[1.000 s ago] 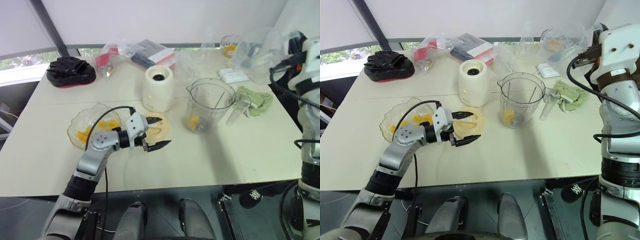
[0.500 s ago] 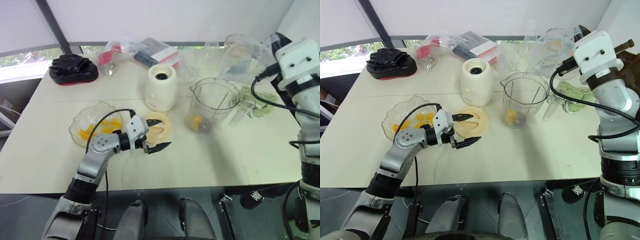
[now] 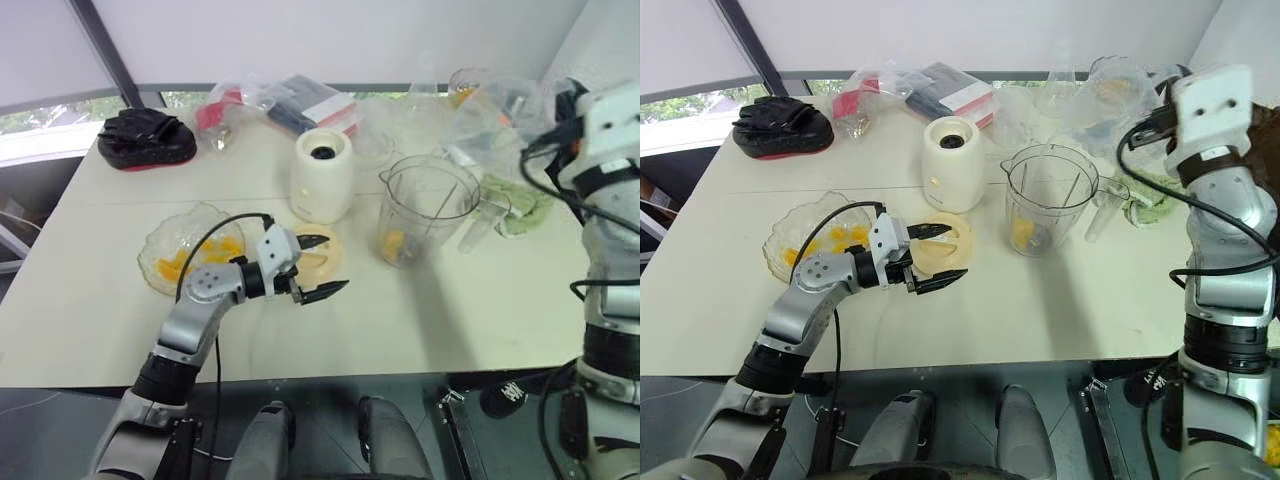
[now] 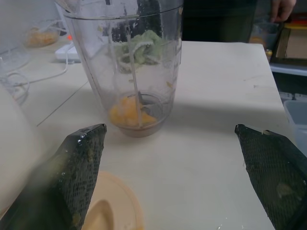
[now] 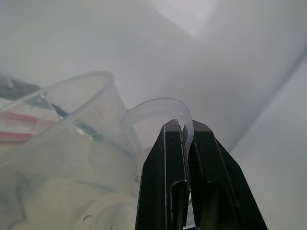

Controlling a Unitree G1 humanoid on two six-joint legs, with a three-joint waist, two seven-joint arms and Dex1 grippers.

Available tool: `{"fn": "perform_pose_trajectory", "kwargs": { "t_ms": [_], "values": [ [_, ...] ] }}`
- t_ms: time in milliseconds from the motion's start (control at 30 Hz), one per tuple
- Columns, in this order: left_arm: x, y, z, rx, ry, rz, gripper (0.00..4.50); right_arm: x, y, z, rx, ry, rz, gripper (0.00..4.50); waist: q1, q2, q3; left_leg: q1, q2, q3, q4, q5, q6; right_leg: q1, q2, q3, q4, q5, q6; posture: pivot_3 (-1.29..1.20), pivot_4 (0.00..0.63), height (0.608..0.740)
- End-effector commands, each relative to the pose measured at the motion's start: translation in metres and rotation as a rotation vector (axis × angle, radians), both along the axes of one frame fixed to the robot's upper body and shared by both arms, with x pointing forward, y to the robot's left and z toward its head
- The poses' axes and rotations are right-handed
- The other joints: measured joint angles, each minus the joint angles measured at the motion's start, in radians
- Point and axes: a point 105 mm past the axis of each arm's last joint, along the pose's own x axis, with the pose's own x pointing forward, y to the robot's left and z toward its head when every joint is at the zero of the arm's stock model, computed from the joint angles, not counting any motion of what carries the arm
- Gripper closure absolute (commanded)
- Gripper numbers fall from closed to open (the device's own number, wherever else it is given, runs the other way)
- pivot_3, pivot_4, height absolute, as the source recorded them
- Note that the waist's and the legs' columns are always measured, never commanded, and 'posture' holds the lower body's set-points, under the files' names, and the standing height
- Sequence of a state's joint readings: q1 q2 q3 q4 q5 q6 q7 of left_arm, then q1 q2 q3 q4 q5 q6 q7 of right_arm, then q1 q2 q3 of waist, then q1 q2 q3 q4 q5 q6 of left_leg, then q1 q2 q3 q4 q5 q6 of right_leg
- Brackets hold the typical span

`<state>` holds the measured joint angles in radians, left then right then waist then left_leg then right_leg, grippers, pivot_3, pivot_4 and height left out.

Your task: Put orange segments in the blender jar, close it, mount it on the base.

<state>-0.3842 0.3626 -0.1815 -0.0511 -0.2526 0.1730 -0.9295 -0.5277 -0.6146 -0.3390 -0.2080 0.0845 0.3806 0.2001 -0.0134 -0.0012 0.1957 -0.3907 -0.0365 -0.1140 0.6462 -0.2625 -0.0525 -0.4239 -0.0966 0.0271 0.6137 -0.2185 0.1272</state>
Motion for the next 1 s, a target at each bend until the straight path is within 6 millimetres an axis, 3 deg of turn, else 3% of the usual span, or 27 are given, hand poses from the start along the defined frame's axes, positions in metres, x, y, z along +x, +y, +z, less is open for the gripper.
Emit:
{"fn": "perform_pose_trajectory", "kwargs": {
  "t_ms": [33, 200, 333, 400, 500, 700, 800, 1000],
  "values": [
    [-0.004, -0.003, 0.013, -0.011, -0.045, -0.023, 0.0, -0.018, -0.021, 0.024, 0.272, -0.107, -0.026, 4.42, -0.001, 0.0, 0.0, 0.0, 0.0, 0.0, 0.0, 0.0, 0.0, 0.0, 0.0, 0.0, 0.0, 0.0, 0.0, 0.0, 0.15, 0.74],
    [-0.004, -0.002, 0.012, -0.001, -0.045, -0.032, 0.0, -0.025, -0.044, 0.012, 0.594, -0.124, -0.052, 4.42, 0.0, 0.001, 0.0, 0.0, 0.0, 0.0, 0.0, 0.0, 0.0, 0.0, 0.0, 0.0, 0.001, 0.0, 0.0, 0.0, 0.15, 0.74],
    [-0.004, -0.003, 0.013, 0.001, -0.043, -0.037, 0.0, -0.035, -0.067, -0.001, 0.756, -0.2, -0.089, 4.42, -0.001, 0.001, 0.0, 0.0, 0.0, 0.0, 0.0, 0.0, 0.0, 0.0, 0.0, 0.0, 0.001, 0.0, 0.0, 0.0, 0.15, 0.74],
    [-0.004, -0.003, 0.012, 0.005, -0.042, -0.04, 0.0, -0.042, -0.08, -0.018, 0.771, -0.219, -0.135, 4.42, 0.001, 0.001, 0.0, 0.0, 0.0, 0.0, 0.0, 0.0, 0.0, 0.0, 0.0, 0.0, 0.001, 0.0, 0.0, 0.0, 0.15, 0.74],
    [-0.004, -0.002, 0.011, 0.016, -0.042, -0.048, 0.0, -0.046, -0.097, -0.063, 0.806, -0.169, -0.223, 4.42, 0.0, 0.001, -0.001, 0.0, 0.0, 0.0, 0.0, 0.0, 0.0, 0.0, 0.0, -0.001, 0.001, 0.0, 0.0, 0.0, 0.15, 0.74],
    [-0.005, 0.0, 0.011, 0.029, -0.042, -0.055, 0.0, -0.045, -0.105, -0.124, 0.789, -0.096, -0.307, 4.42, -0.015, 0.005, -0.001, 0.002, 0.0, 0.002, 0.0, 0.0, 0.0, 0.0, 0.0, 0.001, 0.004, 0.0, 0.0, 0.0, 0.15, 0.74],
    [-0.006, 0.001, 0.011, 0.034, -0.043, -0.058, 0.0, -0.042, -0.105, -0.149, 0.772, -0.06, -0.332, 4.42, -0.03, 0.006, -0.001, 0.003, 0.0, 0.001, 0.0, 0.0, 0.0, 0.0, 0.0, 0.001, 0.006, 0.0, 0.0, 0.0, 0.15, 0.74],
    [-0.007, 0.003, 0.012, 0.041, -0.041, -0.059, 0.0, -0.037, -0.108, -0.178, 0.777, -0.031, -0.359, 4.42, -0.031, 0.006, -0.001, 0.004, 0.0, 0.001, 0.0, 0.0, 0.0, 0.0, 0.0, 0.001, 0.007, 0.0, 0.0, 0.0, 0.15, 0.74]
  ]
}}
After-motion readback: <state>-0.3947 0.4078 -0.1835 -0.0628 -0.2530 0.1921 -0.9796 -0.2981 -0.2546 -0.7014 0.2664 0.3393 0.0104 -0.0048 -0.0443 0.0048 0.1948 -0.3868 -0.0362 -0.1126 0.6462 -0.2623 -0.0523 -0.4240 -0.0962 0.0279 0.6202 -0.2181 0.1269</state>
